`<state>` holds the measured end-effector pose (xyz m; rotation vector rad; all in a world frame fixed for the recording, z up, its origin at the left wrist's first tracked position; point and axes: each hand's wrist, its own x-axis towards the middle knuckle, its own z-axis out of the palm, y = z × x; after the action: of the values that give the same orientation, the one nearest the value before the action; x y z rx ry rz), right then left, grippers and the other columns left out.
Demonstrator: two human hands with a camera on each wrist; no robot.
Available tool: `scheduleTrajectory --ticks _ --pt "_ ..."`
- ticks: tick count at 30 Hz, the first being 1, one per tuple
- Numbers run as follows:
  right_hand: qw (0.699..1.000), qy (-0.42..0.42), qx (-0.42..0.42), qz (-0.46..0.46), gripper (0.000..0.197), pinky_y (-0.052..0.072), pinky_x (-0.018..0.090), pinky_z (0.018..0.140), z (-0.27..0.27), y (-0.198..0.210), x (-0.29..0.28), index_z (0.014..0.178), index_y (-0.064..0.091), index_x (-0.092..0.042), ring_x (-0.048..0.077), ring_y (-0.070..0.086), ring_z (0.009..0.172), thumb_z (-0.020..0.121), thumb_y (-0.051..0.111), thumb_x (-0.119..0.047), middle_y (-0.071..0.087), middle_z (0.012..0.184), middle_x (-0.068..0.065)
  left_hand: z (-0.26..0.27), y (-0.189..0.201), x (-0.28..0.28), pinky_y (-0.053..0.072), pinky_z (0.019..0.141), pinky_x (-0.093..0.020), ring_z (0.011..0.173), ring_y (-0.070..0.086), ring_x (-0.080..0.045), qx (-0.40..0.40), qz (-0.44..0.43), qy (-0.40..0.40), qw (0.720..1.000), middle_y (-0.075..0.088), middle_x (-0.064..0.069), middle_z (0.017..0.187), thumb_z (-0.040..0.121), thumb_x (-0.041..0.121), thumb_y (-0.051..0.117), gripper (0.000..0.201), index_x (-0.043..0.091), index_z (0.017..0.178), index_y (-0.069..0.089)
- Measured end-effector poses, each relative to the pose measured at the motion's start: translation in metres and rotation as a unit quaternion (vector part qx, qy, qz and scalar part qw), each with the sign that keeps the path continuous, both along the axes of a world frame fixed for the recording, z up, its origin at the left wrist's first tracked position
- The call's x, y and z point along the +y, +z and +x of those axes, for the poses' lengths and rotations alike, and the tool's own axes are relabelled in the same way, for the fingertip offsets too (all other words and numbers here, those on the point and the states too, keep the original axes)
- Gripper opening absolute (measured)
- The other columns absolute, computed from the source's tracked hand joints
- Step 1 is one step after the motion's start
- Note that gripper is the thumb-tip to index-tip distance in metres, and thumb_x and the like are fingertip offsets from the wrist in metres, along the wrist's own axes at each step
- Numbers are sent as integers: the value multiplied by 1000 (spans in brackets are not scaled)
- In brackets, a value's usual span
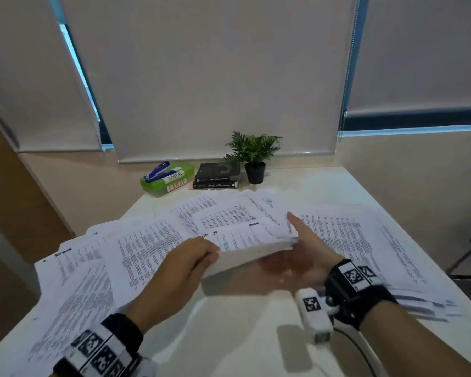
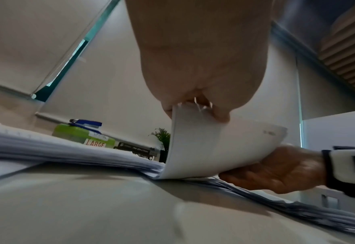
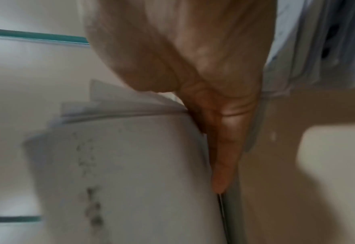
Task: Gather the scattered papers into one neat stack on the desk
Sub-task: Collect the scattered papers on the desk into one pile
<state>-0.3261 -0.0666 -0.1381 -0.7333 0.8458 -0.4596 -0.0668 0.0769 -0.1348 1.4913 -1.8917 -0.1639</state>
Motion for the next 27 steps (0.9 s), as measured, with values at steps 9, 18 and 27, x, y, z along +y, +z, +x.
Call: scheduleTrajectory --ticks 9,18,27 --pt "951 -18 164 -262 51 59 53 94 -3 -11 -15 133 59 -15 36 73 110 87 65 6 73 126 13 43 -7 5 53 101 -32 115 64 -2 74 194 51 977 67 18 121 82 74 72 47 43 117 71" --pt "923 -146 234 -268 36 42 35 84 -79 29 -7 131 48 -14 29 56 117 99 62 -2 56 132 -1 60 -22 -26 50 106 -38 133 59 -25 -162 284 205 923 59 -4 149 90 65 68 83 25 159 42" --pt "856 -129 419 -274 79 44 38 102 -133 10 -25 157 34 -3 38 50 137 89 75 -2 42 159 19 52 -7 -35 40 58 -34 64 61 -25 -123 141 227 956 61 1 65 109 38 45 46 18 67 49"
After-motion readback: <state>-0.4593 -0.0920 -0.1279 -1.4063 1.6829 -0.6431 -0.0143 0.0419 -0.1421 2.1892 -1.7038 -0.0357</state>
